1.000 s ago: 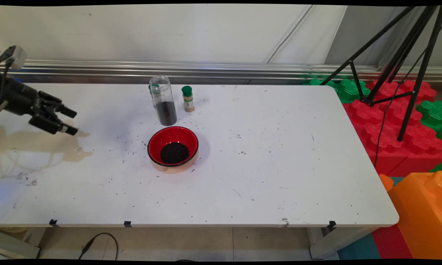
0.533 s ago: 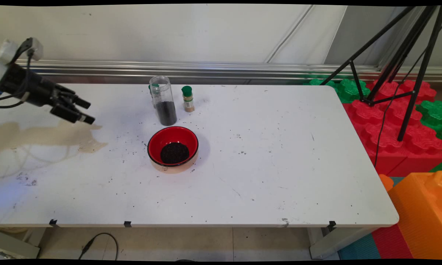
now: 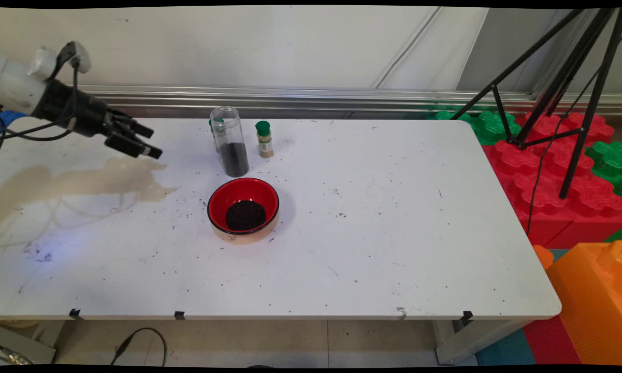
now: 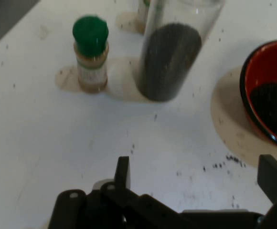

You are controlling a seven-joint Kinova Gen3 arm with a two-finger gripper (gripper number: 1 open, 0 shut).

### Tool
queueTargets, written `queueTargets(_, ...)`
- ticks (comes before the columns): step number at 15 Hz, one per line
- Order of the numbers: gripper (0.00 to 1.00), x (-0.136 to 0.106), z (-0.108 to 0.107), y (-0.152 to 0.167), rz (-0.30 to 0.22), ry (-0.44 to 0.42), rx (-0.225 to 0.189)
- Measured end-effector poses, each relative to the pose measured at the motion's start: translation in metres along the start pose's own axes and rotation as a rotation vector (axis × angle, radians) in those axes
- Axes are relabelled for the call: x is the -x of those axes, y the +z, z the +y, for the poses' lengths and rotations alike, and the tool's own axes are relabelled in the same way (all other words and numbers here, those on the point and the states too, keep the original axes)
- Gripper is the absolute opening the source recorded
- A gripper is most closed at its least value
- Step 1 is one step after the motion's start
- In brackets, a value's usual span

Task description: Pick up the black seasoning powder from the table

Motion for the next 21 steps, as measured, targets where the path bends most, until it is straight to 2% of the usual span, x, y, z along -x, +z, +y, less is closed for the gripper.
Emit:
queueTargets(4,1.00,-0.014,-0.001,0.018,0.056,0.053,-0.006)
queueTargets(11,1.00,-0.021,0.000,0.043,0.125,0.115,-0.002)
queueTargets(14,1.00,-0.023,0.001,0.059,0.171,0.140,0.004)
queueTargets(21,1.00,-0.024,0.000,0.090,0.247,0.157,0.012)
